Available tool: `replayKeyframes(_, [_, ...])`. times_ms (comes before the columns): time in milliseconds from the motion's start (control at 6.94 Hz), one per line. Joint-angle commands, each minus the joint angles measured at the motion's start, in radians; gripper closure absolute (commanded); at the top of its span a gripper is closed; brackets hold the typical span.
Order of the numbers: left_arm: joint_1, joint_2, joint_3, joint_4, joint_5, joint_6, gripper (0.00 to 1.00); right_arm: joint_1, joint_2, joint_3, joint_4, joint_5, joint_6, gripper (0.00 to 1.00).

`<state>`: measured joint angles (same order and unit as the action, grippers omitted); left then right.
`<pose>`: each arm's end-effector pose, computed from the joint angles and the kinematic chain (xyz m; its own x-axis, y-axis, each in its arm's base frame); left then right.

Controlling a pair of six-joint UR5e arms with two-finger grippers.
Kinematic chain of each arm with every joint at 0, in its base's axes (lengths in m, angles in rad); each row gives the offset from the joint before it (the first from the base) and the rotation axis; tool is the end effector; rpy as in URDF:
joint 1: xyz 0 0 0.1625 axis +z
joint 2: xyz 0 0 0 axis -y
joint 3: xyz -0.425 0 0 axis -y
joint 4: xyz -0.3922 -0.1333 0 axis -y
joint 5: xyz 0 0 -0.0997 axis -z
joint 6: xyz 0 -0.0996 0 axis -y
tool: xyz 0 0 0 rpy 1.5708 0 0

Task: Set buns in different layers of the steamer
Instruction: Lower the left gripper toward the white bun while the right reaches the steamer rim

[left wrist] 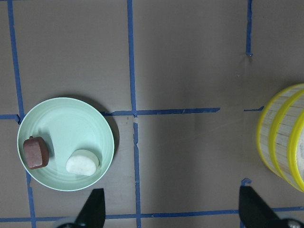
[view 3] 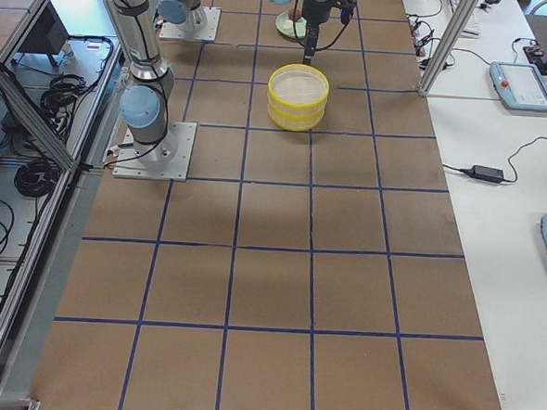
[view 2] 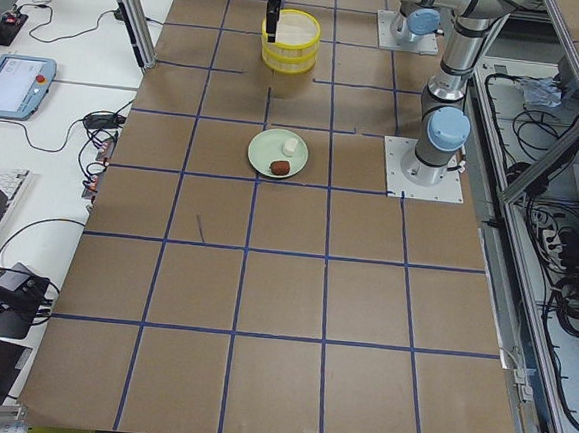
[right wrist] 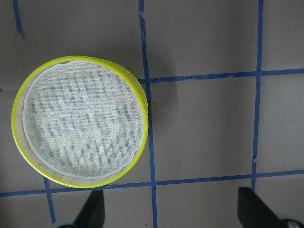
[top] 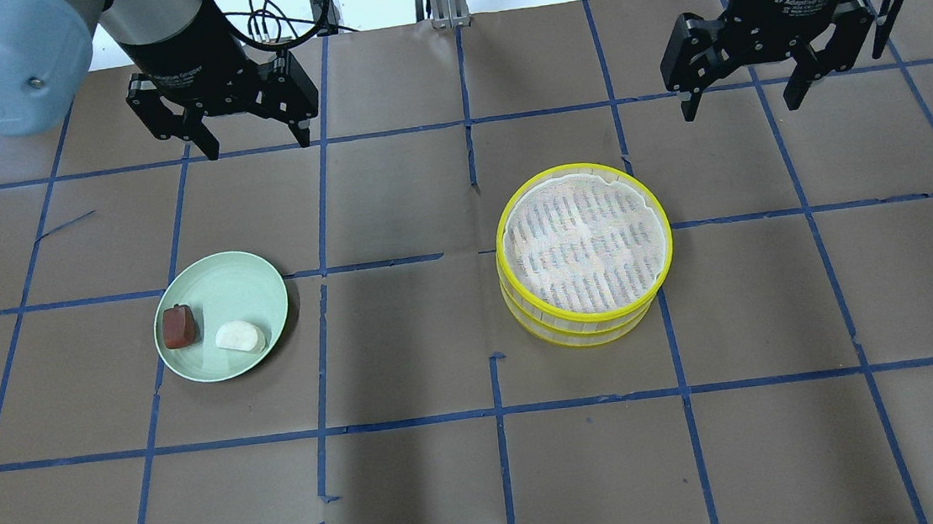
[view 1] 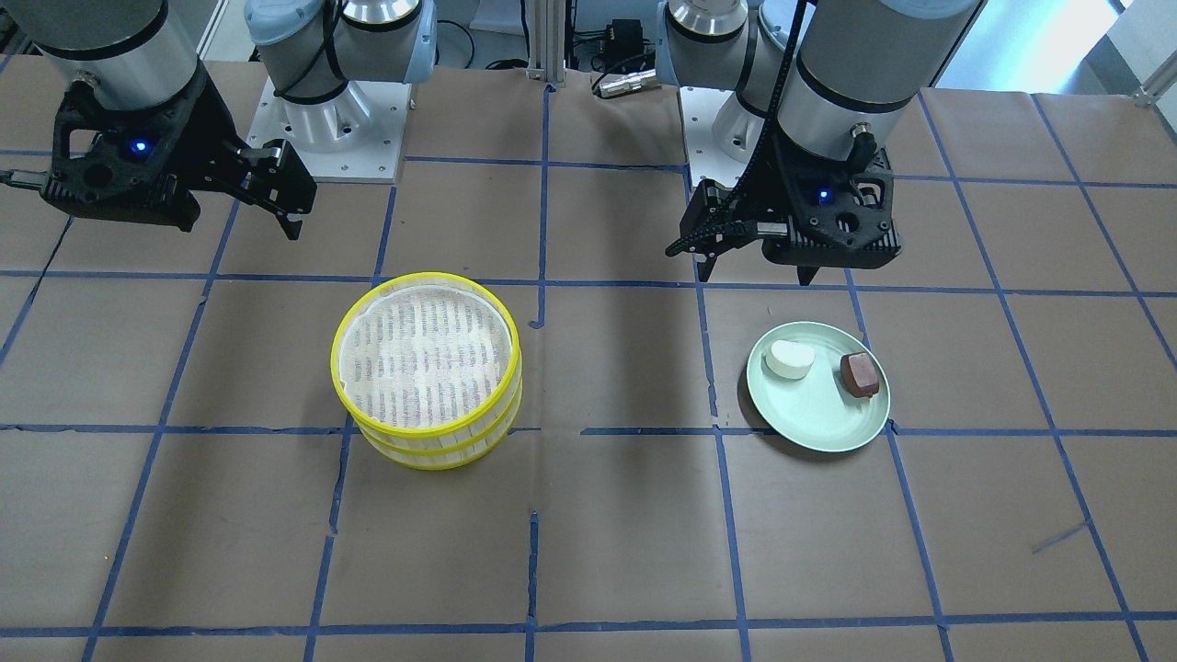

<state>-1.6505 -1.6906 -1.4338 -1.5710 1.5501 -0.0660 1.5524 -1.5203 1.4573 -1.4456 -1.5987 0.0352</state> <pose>-0.1783 -0.5318 0.4933 -0.9997 0.0140 0.0218 0.0137 0.9998 -0.0156 0.1212 -0.5085 0.5061 -0.9982 0.0518 0.0300 0.0535 0.9967 0.0611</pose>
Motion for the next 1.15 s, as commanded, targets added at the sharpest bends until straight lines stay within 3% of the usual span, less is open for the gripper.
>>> replayKeyframes(0, [0.0,0.003,-0.002,0.002,-0.001,0.0,0.0,0.0,0.0,0.002,-0.004,0.0,0.0,0.0])
replayKeyframes(432, [0.009,0.0,-0.061,0.009,-0.001,0.014,0.0,0.002,0.008,0.049,-0.006,0.005,0.0,0.0])
replayKeyframes(721, [0.131,-0.018,-0.231,0.214,-0.001,0.128,0.01,0.002,0.015,0.177,-0.203,0.003,0.0,0.0])
replayKeyframes(1009, [0.175,-0.021,-0.392,0.349,0.01,0.149,0.02,0.003,0.041,0.273,-0.301,0.009,0.005,0.0])
